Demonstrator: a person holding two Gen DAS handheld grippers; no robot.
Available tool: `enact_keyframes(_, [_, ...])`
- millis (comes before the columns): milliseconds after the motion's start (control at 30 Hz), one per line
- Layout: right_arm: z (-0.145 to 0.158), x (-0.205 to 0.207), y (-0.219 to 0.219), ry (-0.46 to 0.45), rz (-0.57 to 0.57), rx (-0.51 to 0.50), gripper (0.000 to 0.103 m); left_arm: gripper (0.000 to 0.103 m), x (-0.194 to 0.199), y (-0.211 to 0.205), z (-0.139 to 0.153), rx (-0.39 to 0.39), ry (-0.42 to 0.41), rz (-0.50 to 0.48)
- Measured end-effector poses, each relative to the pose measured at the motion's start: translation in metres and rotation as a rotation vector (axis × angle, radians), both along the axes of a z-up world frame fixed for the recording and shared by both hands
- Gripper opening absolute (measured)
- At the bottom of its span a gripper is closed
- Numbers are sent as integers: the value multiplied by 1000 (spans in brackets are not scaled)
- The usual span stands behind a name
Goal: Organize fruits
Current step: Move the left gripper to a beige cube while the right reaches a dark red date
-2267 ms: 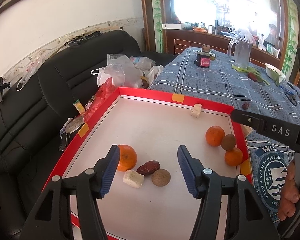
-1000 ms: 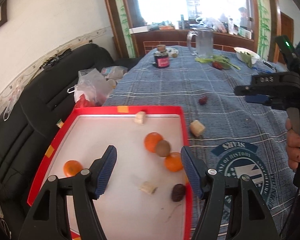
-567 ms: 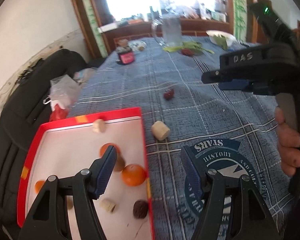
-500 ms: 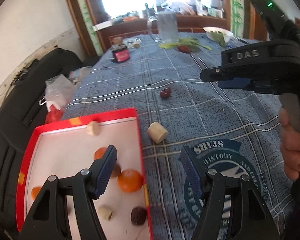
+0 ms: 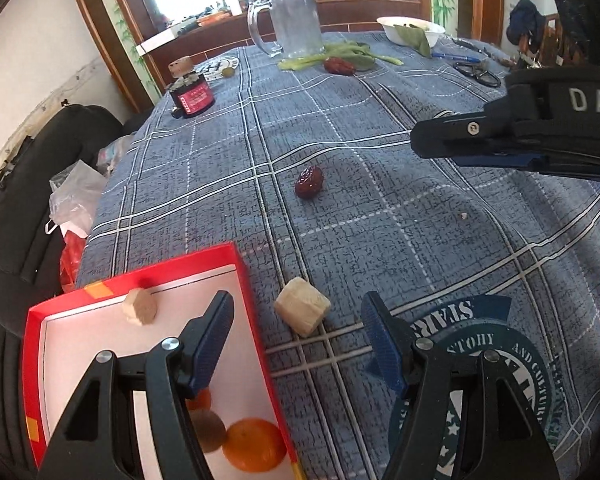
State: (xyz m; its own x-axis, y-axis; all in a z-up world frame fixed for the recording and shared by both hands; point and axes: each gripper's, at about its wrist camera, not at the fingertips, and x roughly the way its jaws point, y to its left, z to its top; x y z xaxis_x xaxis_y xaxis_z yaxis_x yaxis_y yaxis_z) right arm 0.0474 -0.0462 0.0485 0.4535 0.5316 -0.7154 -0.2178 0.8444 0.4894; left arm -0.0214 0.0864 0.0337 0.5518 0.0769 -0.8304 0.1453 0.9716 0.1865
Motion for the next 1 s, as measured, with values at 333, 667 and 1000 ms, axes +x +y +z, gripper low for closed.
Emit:
enact_keyframes(333, [-2,3,-11,18,-51,15,43,54,3,1,1,10,-14,-25])
enact_keyframes(667, [-4,4,-12,23,-57,17,43,53,1,-15,5,72,-36,-121])
enact_keyframes(1000, [-5,6,-11,28,-57,15,43,44,6,-14,-8,79,11,-131])
